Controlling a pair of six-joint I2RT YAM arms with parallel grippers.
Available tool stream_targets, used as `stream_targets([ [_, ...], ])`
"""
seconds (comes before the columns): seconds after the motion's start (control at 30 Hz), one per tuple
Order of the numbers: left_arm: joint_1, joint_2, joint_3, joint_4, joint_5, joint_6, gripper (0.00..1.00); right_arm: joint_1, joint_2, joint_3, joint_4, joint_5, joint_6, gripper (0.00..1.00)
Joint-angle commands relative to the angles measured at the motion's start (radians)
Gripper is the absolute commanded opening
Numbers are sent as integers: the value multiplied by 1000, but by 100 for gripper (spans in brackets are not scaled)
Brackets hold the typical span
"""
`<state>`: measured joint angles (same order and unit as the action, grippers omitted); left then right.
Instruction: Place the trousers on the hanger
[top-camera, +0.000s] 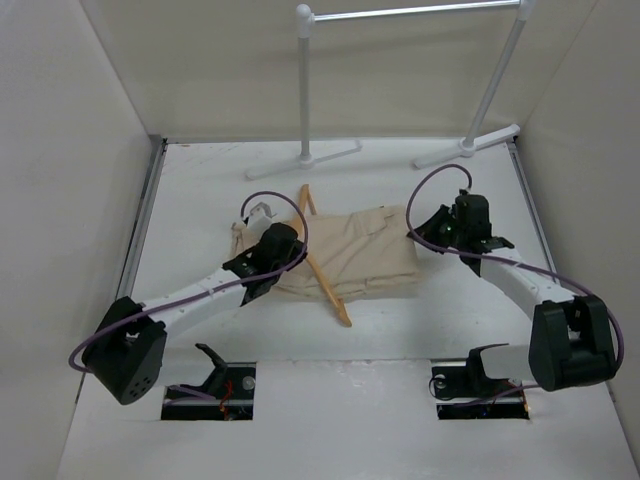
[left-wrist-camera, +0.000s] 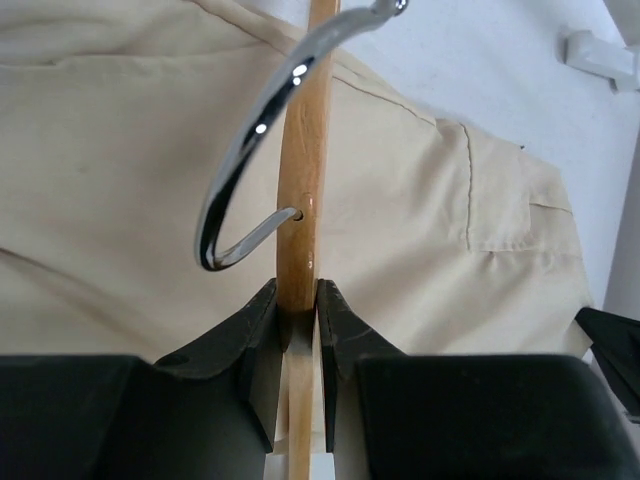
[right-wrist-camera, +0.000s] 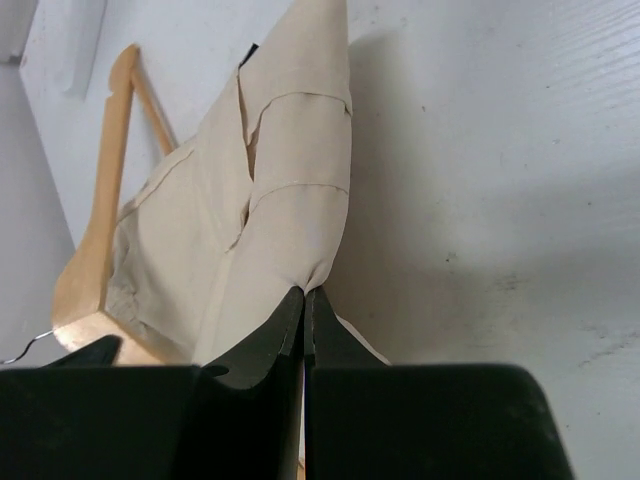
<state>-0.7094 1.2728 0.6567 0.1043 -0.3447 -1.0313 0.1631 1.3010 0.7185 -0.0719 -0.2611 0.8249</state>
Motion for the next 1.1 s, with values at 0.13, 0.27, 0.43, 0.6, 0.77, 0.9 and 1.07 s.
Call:
stream_targets([
  [0.13,-9,-64,49,-152,-48,143,0,-4,46,9,24,57,-29,4],
  [0.27,-41,-41,106,-149,-71,192,0,-4,63,9,27,66,-24,4],
  [0.43,-98,9,216,-143,-44,365,0,9,98,-1,27,94,-23,4],
  [0.6,-144,33,285,-176,-50,441,0,29,113,-11,38,102,-17,7],
  [0.77,-153,16,348,-227,-62,430,0,31,69,-24,23,109,-9,32],
  [0.9,-164,10,495,-323,-77,442,0,54,-106,-13,-63,106,-23,61],
  [1.07,-187,40,771,-469,-74,481,0,143,-383,51,-222,102,-73,71],
])
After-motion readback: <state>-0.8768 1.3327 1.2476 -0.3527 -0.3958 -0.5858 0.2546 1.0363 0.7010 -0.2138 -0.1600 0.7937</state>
